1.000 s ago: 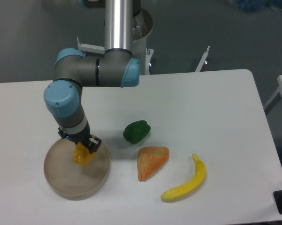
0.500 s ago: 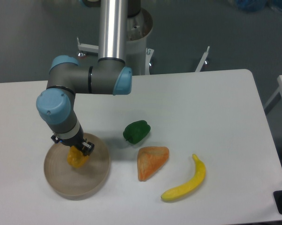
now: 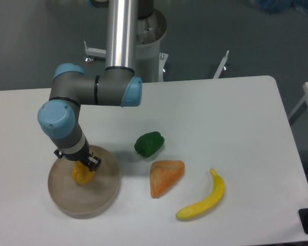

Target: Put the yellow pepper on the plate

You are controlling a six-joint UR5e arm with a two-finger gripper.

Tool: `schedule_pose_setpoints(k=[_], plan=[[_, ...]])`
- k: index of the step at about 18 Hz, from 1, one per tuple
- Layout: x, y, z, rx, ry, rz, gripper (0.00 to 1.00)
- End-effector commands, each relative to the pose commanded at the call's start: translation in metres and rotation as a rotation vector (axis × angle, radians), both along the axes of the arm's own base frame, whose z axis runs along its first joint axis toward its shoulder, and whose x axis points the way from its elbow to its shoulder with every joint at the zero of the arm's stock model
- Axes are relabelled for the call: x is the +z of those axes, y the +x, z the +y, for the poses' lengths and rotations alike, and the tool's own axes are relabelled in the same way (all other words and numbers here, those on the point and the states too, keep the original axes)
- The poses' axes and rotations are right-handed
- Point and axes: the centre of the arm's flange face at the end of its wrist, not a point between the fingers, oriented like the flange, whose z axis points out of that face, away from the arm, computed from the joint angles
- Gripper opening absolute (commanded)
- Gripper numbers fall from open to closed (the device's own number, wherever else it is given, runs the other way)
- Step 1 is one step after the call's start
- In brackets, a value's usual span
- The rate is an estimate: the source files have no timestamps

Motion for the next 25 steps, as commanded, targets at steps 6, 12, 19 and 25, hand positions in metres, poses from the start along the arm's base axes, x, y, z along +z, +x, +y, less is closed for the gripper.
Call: schedule_pose_setpoints(k=[6, 12, 19, 25], plan=[[0.010, 0.000, 0.000, 0.000, 0.016, 0.004, 0.99], [0.045, -0.035, -0.002, -0.005, 0.065, 0.017, 1.00], [0.071, -0.145, -0.028, -0.057, 0.085, 0.040, 1.00], [0.072, -0.227, -0.054, -0.125, 0.078, 0.053, 1.00]])
